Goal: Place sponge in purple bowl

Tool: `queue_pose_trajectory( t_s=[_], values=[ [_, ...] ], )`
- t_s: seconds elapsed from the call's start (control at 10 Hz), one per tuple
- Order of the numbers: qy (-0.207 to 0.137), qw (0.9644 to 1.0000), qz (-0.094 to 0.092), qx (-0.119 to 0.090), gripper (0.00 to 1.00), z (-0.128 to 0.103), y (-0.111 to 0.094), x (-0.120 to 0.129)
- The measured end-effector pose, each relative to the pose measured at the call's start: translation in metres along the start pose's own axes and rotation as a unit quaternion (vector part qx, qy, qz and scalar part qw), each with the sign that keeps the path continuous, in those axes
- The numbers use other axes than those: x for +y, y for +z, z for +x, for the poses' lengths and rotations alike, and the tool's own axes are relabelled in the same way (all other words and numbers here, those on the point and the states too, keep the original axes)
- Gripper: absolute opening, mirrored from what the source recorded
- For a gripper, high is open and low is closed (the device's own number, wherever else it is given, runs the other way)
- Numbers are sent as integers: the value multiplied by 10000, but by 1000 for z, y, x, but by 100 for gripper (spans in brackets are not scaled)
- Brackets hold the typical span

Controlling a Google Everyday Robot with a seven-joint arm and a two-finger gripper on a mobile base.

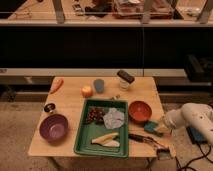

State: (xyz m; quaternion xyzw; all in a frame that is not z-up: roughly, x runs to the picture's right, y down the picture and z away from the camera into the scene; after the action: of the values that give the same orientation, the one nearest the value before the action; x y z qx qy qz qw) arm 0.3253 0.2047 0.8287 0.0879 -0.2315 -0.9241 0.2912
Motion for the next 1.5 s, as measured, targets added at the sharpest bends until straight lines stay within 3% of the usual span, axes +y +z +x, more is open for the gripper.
queue_pose_trajectory(
  t_s=[0.6,0.7,0.8,1.1,1.5],
  values=[
    [2,10000,-1,1,0,0,0,0],
    [47,9999,85,-39,0,0,0,1],
    [131,9994,307,-117,0,-1,1,3],
    [267,9985,460,-87,0,-9,-9,9],
    [640,9956,515,445,0,-5,-60,24]
  ],
)
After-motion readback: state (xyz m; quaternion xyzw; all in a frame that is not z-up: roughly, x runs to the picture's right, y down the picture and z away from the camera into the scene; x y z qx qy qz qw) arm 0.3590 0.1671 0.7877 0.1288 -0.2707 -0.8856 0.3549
